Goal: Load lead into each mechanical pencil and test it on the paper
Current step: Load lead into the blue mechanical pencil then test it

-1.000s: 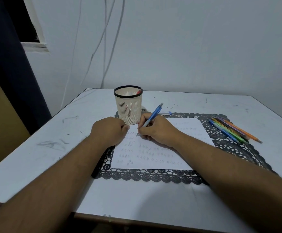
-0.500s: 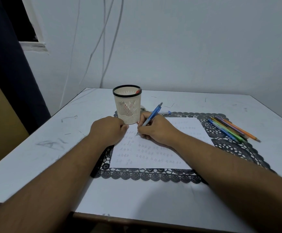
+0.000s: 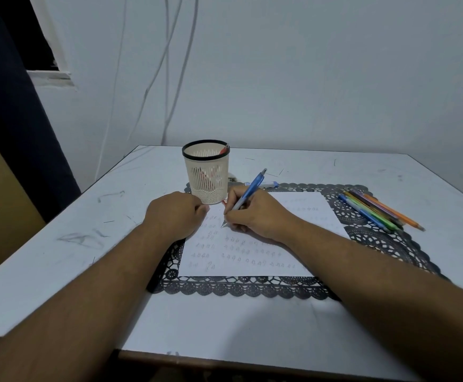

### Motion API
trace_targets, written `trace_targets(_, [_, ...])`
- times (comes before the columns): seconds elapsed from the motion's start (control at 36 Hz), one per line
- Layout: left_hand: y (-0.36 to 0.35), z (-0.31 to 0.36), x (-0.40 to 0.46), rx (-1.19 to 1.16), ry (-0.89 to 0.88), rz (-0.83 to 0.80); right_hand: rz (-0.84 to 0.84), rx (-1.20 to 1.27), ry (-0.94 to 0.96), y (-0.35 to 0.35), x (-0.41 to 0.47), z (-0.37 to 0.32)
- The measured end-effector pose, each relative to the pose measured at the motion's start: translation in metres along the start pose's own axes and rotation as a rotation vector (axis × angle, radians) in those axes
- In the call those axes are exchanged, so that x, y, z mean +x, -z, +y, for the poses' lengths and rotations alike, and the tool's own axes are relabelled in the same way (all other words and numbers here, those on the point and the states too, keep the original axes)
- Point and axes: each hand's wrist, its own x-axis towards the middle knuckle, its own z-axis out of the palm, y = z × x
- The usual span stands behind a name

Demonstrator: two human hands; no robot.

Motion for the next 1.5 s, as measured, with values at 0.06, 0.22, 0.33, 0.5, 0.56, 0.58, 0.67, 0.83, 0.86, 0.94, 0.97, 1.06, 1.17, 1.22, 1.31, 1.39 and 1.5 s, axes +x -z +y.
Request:
trace_targets(0.06, [0.001,0.000,0.000,0.001,0.003,-0.002,-0.011,-0.012,-0.004,0.000,-0.001,0.000])
trace_targets(0.22, [0.001,-0.001,0.000,0.000,0.005,0.004,0.014,-0.059,0.004,-0.002,-0.001,-0.003])
trace_targets(0.33, [0.001,0.000,0.000,0.000,0.005,0.009,0.031,-0.052,0.000,-0.002,0.000,-0.001])
trace_targets(0.5, [0.002,0.001,-0.001,0.003,0.010,0.010,-0.003,-0.077,-0.014,0.000,-0.002,-0.001])
trace_targets(0.56, [0.002,0.001,-0.001,0.005,0.012,0.009,0.004,-0.090,0.002,-0.001,-0.003,-0.002])
trace_targets(0.58, [0.002,0.001,-0.001,0.006,0.014,0.008,0.006,-0.097,0.008,-0.002,-0.003,-0.002])
trace_targets(0.67, [0.001,0.001,0.000,0.011,0.014,0.008,0.003,-0.110,0.011,-0.002,-0.004,-0.003])
trace_targets(0.83, [0.001,0.001,-0.001,0.010,0.013,0.004,0.038,-0.109,0.012,-0.002,-0.002,-0.002])
trace_targets(0.86, [0.002,0.001,-0.001,0.010,0.015,0.004,0.033,-0.111,0.014,-0.003,-0.003,-0.002])
trace_targets(0.94, [0.002,0.002,-0.002,0.007,0.014,0.006,-0.009,-0.103,0.003,-0.002,-0.005,-0.003])
trace_targets(0.97, [0.003,0.002,-0.002,0.003,0.014,0.006,-0.018,-0.080,0.000,-0.001,-0.005,-0.003])
trace_targets(1.06, [0.003,0.002,-0.002,0.003,0.006,0.008,0.012,0.011,-0.007,0.002,-0.006,-0.004])
trace_targets(1.17, [0.001,0.001,-0.002,0.000,0.004,0.015,-0.033,0.060,0.000,0.000,-0.010,-0.003])
trace_targets(1.22, [0.001,0.000,-0.002,0.004,0.009,0.010,-0.078,0.053,0.000,-0.004,-0.010,-0.002])
trace_targets(1.31, [0.001,0.001,-0.002,0.015,0.007,0.002,-0.100,0.062,0.001,-0.006,-0.011,-0.001])
trace_targets(1.39, [0.001,0.002,-0.001,0.014,0.007,-0.004,-0.112,0.061,0.004,-0.007,-0.012,-0.002])
trace_targets(1.5, [0.000,0.001,-0.001,0.014,0.013,0.004,-0.129,0.043,-0.003,-0.008,-0.014,-0.003])
